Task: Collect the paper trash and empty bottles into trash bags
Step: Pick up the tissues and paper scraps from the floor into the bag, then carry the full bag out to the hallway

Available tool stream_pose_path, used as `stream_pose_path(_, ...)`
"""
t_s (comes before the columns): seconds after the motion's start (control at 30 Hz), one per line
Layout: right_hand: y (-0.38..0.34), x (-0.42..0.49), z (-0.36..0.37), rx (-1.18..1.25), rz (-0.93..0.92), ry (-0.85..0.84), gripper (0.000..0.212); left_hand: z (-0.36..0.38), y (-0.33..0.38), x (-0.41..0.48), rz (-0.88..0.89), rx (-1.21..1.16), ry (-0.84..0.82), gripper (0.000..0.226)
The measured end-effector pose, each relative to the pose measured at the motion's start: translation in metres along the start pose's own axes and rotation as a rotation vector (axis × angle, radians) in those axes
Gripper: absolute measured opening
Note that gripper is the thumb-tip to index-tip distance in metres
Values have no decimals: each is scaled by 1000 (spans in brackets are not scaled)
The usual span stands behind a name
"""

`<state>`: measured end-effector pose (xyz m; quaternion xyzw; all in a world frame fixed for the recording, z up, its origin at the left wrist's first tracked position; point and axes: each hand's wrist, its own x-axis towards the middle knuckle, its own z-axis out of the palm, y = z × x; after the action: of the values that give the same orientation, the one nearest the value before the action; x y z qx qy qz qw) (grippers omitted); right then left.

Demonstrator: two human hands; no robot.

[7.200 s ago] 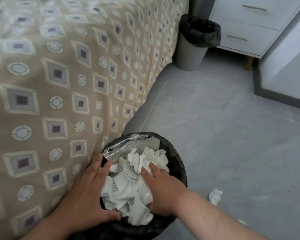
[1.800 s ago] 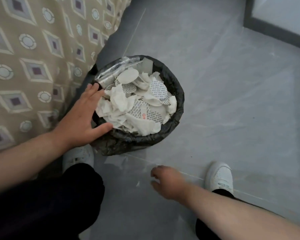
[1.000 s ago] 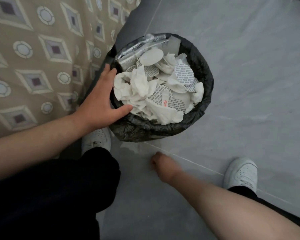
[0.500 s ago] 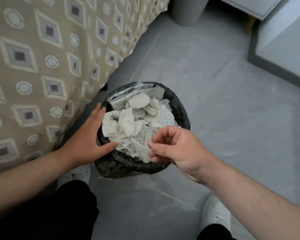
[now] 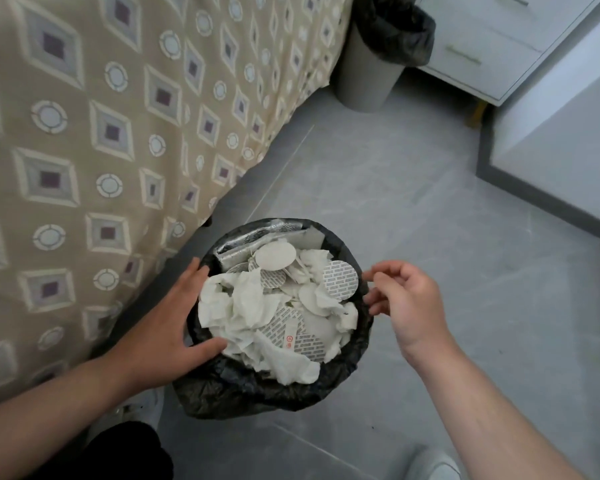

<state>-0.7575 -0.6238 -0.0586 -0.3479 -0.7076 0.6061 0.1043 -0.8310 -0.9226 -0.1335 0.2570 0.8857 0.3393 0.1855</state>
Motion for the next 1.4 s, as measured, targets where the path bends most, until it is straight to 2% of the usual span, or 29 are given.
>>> stream_pose_path(0.07,6,11,-3,-84,-55,138,19,0,0,0,4,-18,6,106)
stream_pose_path(0.1,11,15,-1,-191,-87,154,17,0,0,1,10,-28,12,103)
stream_pose_path(0.17,19,18,5,-424,-138,39,30,1,0,2,17,-45,24,97)
stream_pose_path(0.27,32,19,20,-597,-192,-203,53,0,2,2,19,-82,26,95)
stream_pose_path(0.37,41,19,27,-720,-238,-260,70,0,2,3,5,-41,0,102)
stream_pose_path(0.5,42,18,24,-798,-167,-278,94,-5,5,8,-95,-72,-49,130)
stream_pose_path(0.57,40,14,21,-657,-155,-259,86,-8,9,14,-195,-100,-14,131)
stream_pose_path(0.6,39,11,20,-540,-134,-236,76,-8,10,17,-250,-98,35,122)
stream_pose_path(0.67,38,6,16,-362,-52,-141,60,-11,17,21,-345,-124,147,84)
stream_pose_path(0.73,39,6,13,-274,53,-23,34,-14,26,23,-462,-261,154,40)
stream_pose_path(0.77,41,8,11,-215,100,18,20,-14,31,22,-513,-391,127,28)
stream_pose_path(0.8,43,11,10,-153,146,40,19,-14,35,22,-555,-530,98,21)
stream_pose_path(0.87,45,20,10,-63,231,46,28,-14,39,29,-583,-689,96,20)
stream_pose_path(0.97,48,37,13,-126,196,89,29,-18,50,55,-540,-626,172,15)
stream_pose_path(1.07,31,57,10,-66,149,139,30,-30,76,90,-519,-691,291,14)
stream_pose_path(1.23,-42,86,-19,52,133,213,28,-69,140,136,-480,-751,362,22)
stream_pose_path(1.4,-141,80,-61,64,142,262,23,-129,220,149,-529,-815,340,31)
